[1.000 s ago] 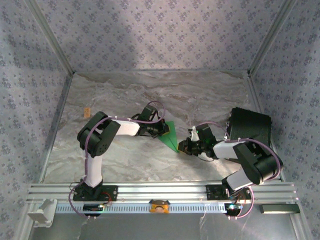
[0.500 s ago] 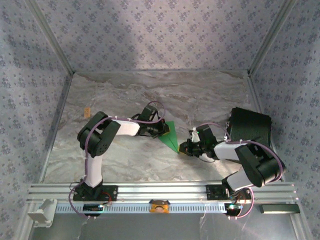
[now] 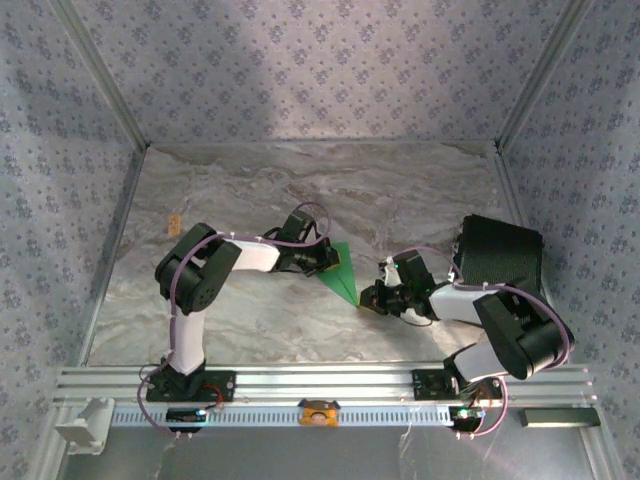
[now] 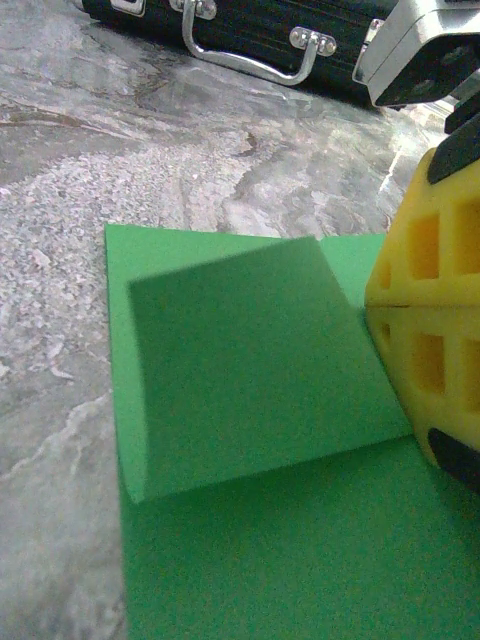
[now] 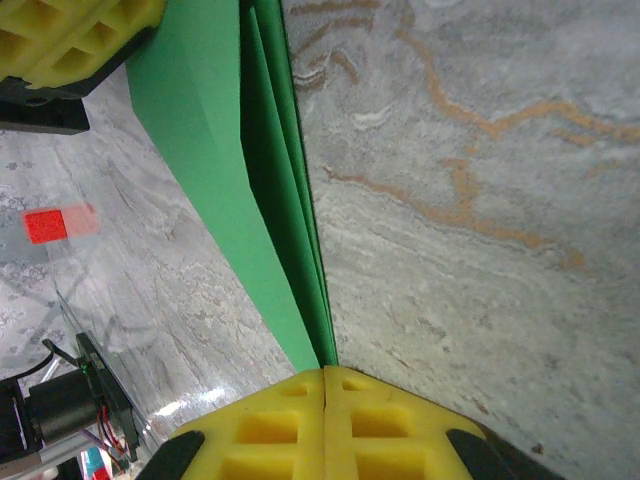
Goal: Fold a paper plane with a square sheet of paper (pick it up from the middle)
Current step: Fourth fold the wing at the center of the table.
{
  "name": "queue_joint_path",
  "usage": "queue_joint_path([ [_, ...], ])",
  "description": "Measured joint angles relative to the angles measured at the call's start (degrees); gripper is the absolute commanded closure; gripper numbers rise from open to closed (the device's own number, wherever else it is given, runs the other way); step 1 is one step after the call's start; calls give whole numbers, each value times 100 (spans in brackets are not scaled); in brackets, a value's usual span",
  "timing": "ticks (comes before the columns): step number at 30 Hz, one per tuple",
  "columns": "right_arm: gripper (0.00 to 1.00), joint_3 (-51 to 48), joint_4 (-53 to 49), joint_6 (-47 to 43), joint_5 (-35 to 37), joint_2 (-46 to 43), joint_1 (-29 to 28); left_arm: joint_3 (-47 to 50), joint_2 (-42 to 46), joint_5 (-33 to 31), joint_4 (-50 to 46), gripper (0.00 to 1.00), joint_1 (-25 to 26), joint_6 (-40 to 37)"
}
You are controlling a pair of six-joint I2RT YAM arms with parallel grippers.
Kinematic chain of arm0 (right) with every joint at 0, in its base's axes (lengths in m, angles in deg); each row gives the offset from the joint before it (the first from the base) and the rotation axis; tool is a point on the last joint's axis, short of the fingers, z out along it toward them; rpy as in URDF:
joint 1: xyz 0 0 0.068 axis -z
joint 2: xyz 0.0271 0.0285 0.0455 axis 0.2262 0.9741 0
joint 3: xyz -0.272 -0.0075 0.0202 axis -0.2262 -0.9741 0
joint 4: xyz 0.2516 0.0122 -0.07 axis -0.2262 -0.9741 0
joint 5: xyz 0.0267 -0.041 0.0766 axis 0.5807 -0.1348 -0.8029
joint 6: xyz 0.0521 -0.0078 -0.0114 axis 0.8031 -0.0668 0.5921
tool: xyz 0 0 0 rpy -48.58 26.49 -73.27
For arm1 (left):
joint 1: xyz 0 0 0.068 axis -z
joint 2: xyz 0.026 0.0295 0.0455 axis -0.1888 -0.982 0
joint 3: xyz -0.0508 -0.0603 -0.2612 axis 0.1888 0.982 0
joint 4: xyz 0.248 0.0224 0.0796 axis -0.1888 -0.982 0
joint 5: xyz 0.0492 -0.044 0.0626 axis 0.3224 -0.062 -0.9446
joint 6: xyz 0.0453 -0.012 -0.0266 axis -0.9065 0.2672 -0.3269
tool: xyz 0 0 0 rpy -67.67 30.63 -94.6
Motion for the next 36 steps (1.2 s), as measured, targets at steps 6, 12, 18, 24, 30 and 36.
queue_joint_path([
  [6, 85, -4, -90, 7, 17, -109, 2, 0, -4, 20, 7, 100, 0, 0],
  [12, 85, 68, -645, -11, 146, -664, 35, 0, -7, 20, 9, 100, -2, 0],
  [18, 96, 743, -802, -164, 55, -518, 20, 0, -7, 22, 11, 100, -2, 0],
  [24, 99, 1375, -706, -216, -22, 229, -225, 7, -7, 31, 17, 100, -2, 0],
  [30, 99, 1593, -848, -328, 118, 658, -413, 13, -9, 42, 39, 100, -2, 0],
  [36, 99, 1602, -887, -446, 238, 970, -385, 33, -9, 44, 85, 100, -2, 0],
])
